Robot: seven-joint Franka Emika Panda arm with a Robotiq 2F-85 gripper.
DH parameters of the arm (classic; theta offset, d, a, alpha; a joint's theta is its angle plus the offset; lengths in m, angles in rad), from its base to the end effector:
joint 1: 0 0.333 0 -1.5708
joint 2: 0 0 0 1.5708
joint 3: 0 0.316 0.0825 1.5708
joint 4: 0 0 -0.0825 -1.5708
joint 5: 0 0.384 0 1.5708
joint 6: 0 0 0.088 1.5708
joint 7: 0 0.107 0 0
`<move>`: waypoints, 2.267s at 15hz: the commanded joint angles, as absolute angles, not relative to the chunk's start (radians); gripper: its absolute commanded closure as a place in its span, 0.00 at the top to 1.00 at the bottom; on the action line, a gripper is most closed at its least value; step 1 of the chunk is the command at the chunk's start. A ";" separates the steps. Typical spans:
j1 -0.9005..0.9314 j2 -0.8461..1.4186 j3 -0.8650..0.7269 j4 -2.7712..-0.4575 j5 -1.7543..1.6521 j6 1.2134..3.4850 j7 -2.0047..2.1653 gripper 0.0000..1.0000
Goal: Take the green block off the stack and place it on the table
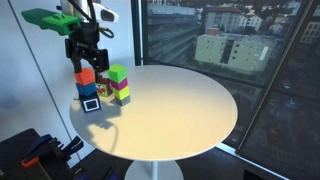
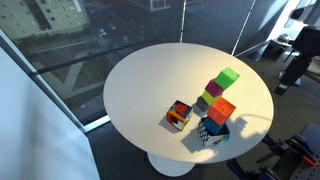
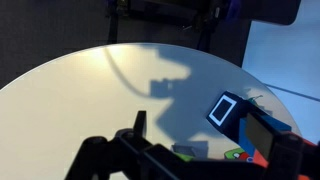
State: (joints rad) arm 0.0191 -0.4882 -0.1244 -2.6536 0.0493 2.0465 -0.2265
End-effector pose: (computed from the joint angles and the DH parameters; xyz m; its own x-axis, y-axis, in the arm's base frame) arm 0.3623 -0.0334 0.3863 0.9880 0.1192 -0.0980 0.1067 -0.9865 -0.1240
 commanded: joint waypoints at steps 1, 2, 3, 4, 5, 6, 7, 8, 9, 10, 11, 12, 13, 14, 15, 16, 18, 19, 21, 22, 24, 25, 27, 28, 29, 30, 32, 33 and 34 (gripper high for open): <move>0.009 -0.488 -0.114 -2.653 0.054 2.045 -0.230 1.00; 0.009 -0.488 -0.114 -2.653 0.054 2.045 -0.230 1.00; 0.009 -0.488 -0.114 -2.653 0.054 2.045 -0.230 1.00; 0.009 -0.488 -0.114 -2.653 0.054 2.045 -0.230 1.00; 0.009 -0.488 -0.114 -2.653 0.054 2.045 -0.230 1.00; 0.011 -0.484 -0.111 -2.647 0.056 2.041 -0.225 1.00; 0.012 -0.480 -0.107 -2.644 0.054 2.038 -0.220 1.00; 0.012 -0.478 -0.104 -2.641 0.056 2.041 -0.216 1.00; 0.014 -0.475 -0.100 -2.637 0.057 2.041 -0.212 1.00; 0.015 -0.472 -0.094 -2.633 0.058 2.044 -0.205 1.00; 0.017 -0.470 -0.089 -2.628 0.058 2.046 -0.201 1.00; 0.018 -0.467 -0.083 -2.623 0.060 2.048 -0.194 1.00; 0.019 -0.465 -0.078 -2.619 0.060 2.052 -0.189 1.00; 0.020 -0.461 -0.073 -2.613 0.060 2.055 -0.185 1.00; 0.020 -0.457 -0.066 -2.609 0.059 2.065 -0.176 1.00; 0.019 -0.452 -0.060 -2.605 0.057 2.071 -0.167 1.00; 0.016 -0.436 -0.048 -2.594 0.052 2.096 -0.140 1.00; 0.015 -0.422 -0.042 -2.586 0.051 2.114 -0.123 1.00; 0.011 -0.395 -0.033 -2.570 0.050 2.143 -0.087 1.00; 0.011 -0.379 -0.030 -2.561 0.051 2.157 -0.072 1.00; 0.009 -0.350 -0.023 -2.543 0.050 2.187 -0.038 1.00; 0.008 -0.335 -0.020 -2.533 0.050 2.198 -0.024 1.00; 0.009 -0.309 -0.017 -2.514 0.052 2.221 -0.001 1.00; 0.009 -0.297 -0.015 -2.505 0.053 2.231 0.009 1.00; 0.009 -0.287 -0.014 -2.497 0.054 2.238 0.017 1.00; 0.009 -0.277 -0.013 -2.490 0.054 2.247 0.024 1.00; 0.011 -0.261 -0.011 -2.482 0.056 2.268 0.037 1.00; 0.011 -0.256 -0.009 -2.480 0.055 2.281 0.043 1.00; 0.012 -0.251 -0.007 -2.481 0.056 2.295 0.049 1.00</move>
State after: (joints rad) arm 0.0184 -0.2774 -0.0213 -2.5064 0.0493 2.2695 0.0164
